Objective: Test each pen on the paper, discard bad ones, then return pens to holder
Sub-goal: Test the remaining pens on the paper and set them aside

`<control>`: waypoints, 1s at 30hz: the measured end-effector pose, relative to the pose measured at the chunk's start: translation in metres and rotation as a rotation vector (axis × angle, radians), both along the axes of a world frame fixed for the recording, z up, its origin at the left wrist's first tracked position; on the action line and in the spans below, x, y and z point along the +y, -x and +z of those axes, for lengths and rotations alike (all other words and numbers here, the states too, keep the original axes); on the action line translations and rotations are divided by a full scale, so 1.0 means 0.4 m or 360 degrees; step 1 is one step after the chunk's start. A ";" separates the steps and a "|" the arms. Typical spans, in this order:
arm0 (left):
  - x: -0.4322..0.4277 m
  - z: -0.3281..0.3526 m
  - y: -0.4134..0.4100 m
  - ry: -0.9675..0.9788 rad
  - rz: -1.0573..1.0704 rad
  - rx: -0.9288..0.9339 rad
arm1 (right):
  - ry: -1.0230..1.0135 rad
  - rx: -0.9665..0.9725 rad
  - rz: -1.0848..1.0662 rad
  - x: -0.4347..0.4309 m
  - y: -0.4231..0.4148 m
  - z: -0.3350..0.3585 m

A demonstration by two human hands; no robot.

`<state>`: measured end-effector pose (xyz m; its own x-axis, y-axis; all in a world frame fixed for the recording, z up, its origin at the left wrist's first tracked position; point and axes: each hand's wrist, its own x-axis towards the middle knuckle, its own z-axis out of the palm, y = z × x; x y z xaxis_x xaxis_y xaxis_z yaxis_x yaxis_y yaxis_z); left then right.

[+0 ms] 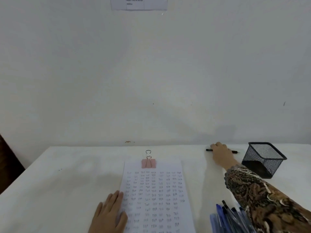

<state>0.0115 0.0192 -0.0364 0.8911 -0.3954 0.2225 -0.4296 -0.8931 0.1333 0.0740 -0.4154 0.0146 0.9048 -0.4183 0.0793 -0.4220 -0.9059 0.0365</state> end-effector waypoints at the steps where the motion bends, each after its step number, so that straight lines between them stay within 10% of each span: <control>1: -0.001 -0.001 0.002 0.0017 -0.0008 0.0030 | 0.0024 -0.0028 0.0018 0.002 -0.002 -0.002; 10: -0.019 0.020 0.016 0.0336 0.0205 0.0291 | 0.0121 -0.0074 0.0135 0.063 0.016 0.008; 17: -0.022 0.033 0.032 0.0304 0.0200 0.0313 | -0.0975 -0.0699 0.0558 0.210 0.039 0.073; 30: -0.015 0.041 0.055 0.0330 0.0161 0.0342 | -0.2024 -0.1282 0.0509 0.482 0.218 0.136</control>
